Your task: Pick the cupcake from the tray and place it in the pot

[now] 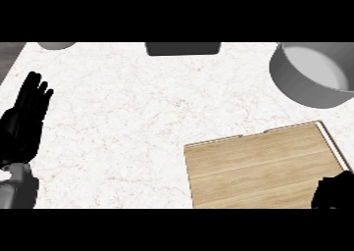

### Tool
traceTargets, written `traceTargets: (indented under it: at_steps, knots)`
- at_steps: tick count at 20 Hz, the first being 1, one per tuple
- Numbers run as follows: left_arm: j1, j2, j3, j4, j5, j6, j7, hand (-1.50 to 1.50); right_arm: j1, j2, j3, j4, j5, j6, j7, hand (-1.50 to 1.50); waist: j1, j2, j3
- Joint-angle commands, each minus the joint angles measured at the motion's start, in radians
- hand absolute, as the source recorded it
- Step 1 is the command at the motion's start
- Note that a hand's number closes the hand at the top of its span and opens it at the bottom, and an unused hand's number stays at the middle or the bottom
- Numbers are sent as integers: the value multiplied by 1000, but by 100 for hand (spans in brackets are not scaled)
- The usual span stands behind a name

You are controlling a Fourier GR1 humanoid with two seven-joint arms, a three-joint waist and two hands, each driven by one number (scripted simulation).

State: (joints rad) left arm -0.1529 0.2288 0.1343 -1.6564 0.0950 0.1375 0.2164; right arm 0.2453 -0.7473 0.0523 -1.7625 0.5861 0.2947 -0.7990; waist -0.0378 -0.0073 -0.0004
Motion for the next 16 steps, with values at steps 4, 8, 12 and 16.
traceTargets:
  at_steps: [4, 8, 12, 16]
  knots:
    - [-44, 10, 14, 14, 18, -7, 27, 0, 19, 47, -315, -34, -373, 33, 10, 150, 1, 3, -1]
    - [-15, 0, 0, 23, 7, -20, 4, 0, -69, 48, -412, -30, -537, 99, 173, 150, 28, 7, -1]
    - [-15, -8, -16, 0, -1, -26, 15, 0, -202, -28, -490, 119, -580, 147, 226, 150, 43, 8, 0]
    - [-27, -9, -25, -30, -4, -25, 55, 0, -388, -74, -453, 281, -601, 188, 328, 150, 52, 9, 0]
